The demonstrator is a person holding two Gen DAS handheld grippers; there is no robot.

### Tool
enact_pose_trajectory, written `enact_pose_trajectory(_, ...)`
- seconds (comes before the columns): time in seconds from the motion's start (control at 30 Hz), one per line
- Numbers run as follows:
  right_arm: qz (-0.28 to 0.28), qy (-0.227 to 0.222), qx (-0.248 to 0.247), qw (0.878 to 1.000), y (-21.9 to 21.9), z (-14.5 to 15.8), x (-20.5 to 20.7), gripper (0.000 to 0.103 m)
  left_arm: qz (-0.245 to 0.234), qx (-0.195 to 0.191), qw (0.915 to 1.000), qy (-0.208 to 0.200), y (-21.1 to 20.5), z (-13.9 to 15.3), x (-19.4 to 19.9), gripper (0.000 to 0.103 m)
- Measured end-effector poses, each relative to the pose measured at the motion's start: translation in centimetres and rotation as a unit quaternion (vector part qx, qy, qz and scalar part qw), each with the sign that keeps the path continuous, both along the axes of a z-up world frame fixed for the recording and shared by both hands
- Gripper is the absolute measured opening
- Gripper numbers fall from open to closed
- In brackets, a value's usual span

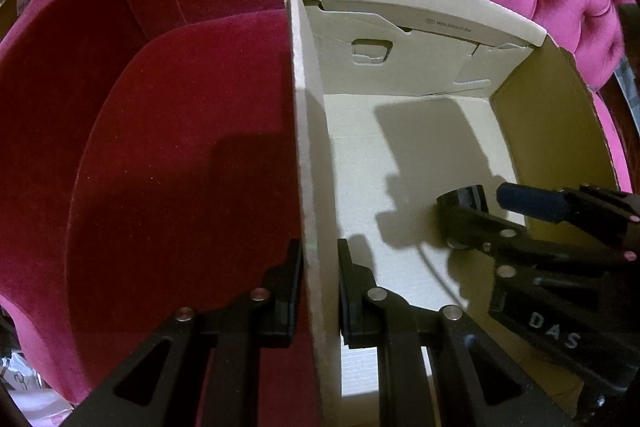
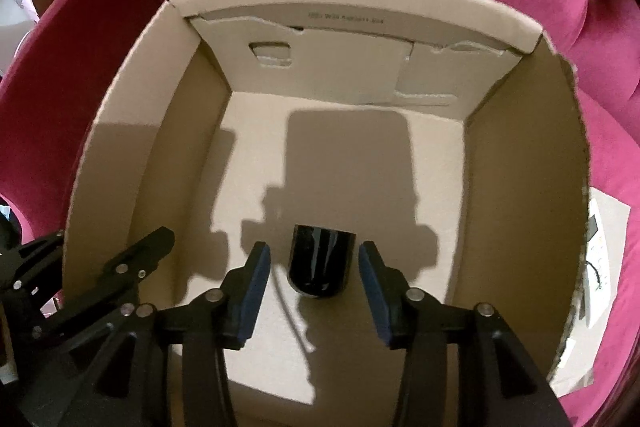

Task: Organize rigid objects
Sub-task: 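Lower the black cap into the box and open the right gripper, then move the right gripper back to the white plug charger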

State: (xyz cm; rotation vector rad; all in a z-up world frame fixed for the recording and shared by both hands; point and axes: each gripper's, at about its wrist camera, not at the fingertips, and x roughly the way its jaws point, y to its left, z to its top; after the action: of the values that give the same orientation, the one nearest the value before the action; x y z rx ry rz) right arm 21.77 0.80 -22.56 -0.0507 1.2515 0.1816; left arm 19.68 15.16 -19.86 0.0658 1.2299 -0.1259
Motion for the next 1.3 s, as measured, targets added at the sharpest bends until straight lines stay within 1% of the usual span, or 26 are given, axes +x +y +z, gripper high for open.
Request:
enact_pose_trajectory(0.07,0.000,-0.003,0.001,1.000,0.0,0.2,-0.2,0.049,0.000,0.000,1.0000,0.000,0.0,0.0,0.0,0.016)
enact_pose_trajectory(0.2,-0.002,-0.015,0.002,1.000,-0.2,1.7,-0.8,0.050,-0.001,0.001,1.0000,0.000,0.0,0.0,0.0,0.016)
enact_pose_trajectory(0.33,0.004,-0.032,-0.005,0.999,-0.3,3.1,-1.7,0.055,-0.001,0.002,1.0000,-0.001,0.1,0.1,-0.1,0.016)
enact_pose_trajectory(0.4,0.000,-0.037,-0.009,0.999,-0.8,4.0,-1.9,0.061,-0.001,0.003,1.0000,-0.001,0.0,0.1,-0.2,0.016)
enact_pose_trajectory(0.43,-0.003,-0.036,-0.013,0.999,-0.5,4.3,-1.9,0.066,0.000,0.004,1.0000,-0.001,-0.1,0.1,-0.2,0.016)
enact_pose_trajectory(0.5,-0.013,-0.036,-0.009,0.999,-1.0,5.0,-1.9,0.069,0.000,0.004,1.0000,-0.001,0.0,0.0,-0.2,0.016)
enact_pose_trajectory(0.57,-0.018,-0.042,-0.008,0.999,-1.5,5.8,-1.9,0.075,-0.001,0.004,1.0000,-0.001,0.0,0.0,-0.2,0.016)
enact_pose_trajectory(0.63,-0.022,-0.050,-0.008,0.998,-2.1,6.7,-2.3,0.078,-0.001,0.005,1.0000,-0.001,-0.1,0.0,-0.2,0.016)
enact_pose_trajectory(0.73,-0.031,-0.060,-0.006,0.998,-3.1,7.7,-2.6,0.086,-0.002,0.006,1.0000,-0.002,-0.1,0.0,-0.2,0.016)
enact_pose_trajectory(0.8,-0.036,-0.066,-0.008,0.997,-3.7,8.3,-2.7,0.089,-0.002,0.006,1.0000,-0.001,-0.2,0.0,-0.3,0.016)
enact_pose_trajectory(0.83,-0.038,-0.069,-0.008,0.997,-4.1,8.7,-2.8,0.094,-0.001,0.006,1.0000,-0.002,-0.2,0.1,-0.3,0.016)
enact_pose_trajectory(0.87,-0.039,-0.075,-0.008,0.996,-4.6,9.1,-2.9,0.100,-0.002,0.006,1.0000,-0.002,-0.2,0.0,-0.3,0.016)
enact_pose_trajectory(0.9,-0.042,-0.082,-0.013,0.996,-5.1,9.6,-3.1,0.102,-0.002,0.007,1.0000,-0.002,-0.2,0.1,-0.3,0.016)
enact_pose_trajectory(0.93,-0.044,-0.087,-0.017,0.995,-5.7,10.2,-3.3,0.102,-0.002,0.007,1.0000,-0.002,-0.2,0.1,-0.3,0.016)
enact_pose_trajectory(1.1,-0.068,-0.094,-0.026,0.993,-8.9,11.4,-3.9,0.102,-0.002,0.007,1.0000,-0.002,-0.3,0.0,-0.4,0.016)
enact_pose_trajectory(1.3,-0.096,-0.094,-0.053,0.989,-13.1,11.5,-4.7,0.103,-0.003,0.008,1.0000,-0.002,-0.4,-0.1,-0.4,0.016)
